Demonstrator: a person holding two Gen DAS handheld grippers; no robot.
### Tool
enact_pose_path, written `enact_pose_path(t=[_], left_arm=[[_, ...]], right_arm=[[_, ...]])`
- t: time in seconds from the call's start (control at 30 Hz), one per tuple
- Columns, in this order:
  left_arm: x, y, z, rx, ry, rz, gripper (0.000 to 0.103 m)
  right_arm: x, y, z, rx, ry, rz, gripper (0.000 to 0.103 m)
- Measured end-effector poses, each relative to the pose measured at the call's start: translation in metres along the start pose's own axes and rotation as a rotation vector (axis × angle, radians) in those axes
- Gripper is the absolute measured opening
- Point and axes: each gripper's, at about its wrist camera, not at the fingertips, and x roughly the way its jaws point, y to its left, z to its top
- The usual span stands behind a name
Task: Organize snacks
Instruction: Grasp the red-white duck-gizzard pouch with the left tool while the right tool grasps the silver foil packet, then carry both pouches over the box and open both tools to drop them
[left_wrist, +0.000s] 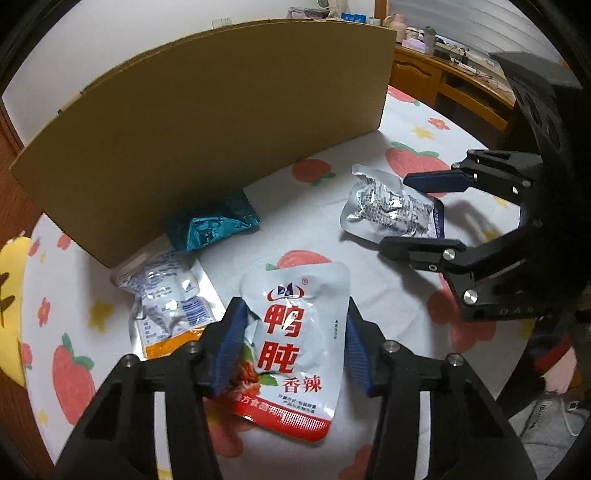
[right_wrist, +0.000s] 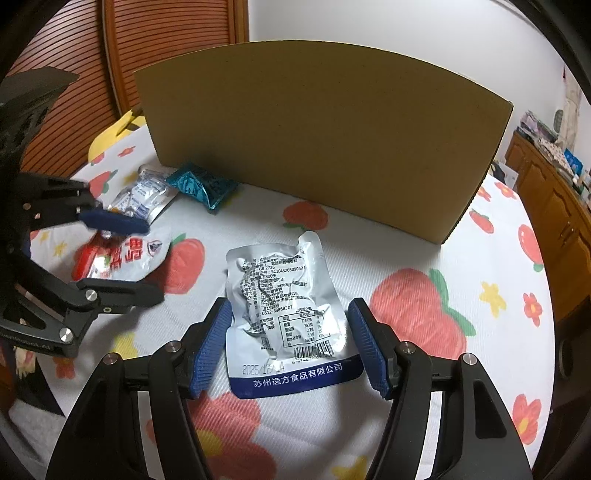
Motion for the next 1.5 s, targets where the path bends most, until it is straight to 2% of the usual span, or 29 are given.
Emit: enact_pose_path(t=[0.13, 0.4, 0.9, 1.23, 1.5], left_arm=[[-0.011, 0.000, -0.006, -0.020, -0.044, 0.014, 0.040], [-0.021, 0.009, -0.012, -0.085, -0.089, -0.017, 0.036], [-0.046, 0.020, -0.019, -0.198, -0.210, -0.051, 0.037], [-0.056, 0.027, -0.019, -0.226, -0.248, -0.045, 0.037], [-0.068, 0.028, -0.013, -0.230, -0.288, -0.044, 0.037]], right_arm=[[0.000, 0.000, 0.000, 0.001, 0.000, 0.000, 0.067], [0.000, 0.000, 0.000, 0.001, 0.000, 0.001, 0.067], [-0.001, 0.000, 0.000, -0.002, -0.003, -0.001, 0.066], [-0.017, 0.000, 0.001, 0.009, -0.091, -0.013, 0.065], [-0.031, 0.000, 0.000, 0.017, -0.121, -0.013, 0.065]])
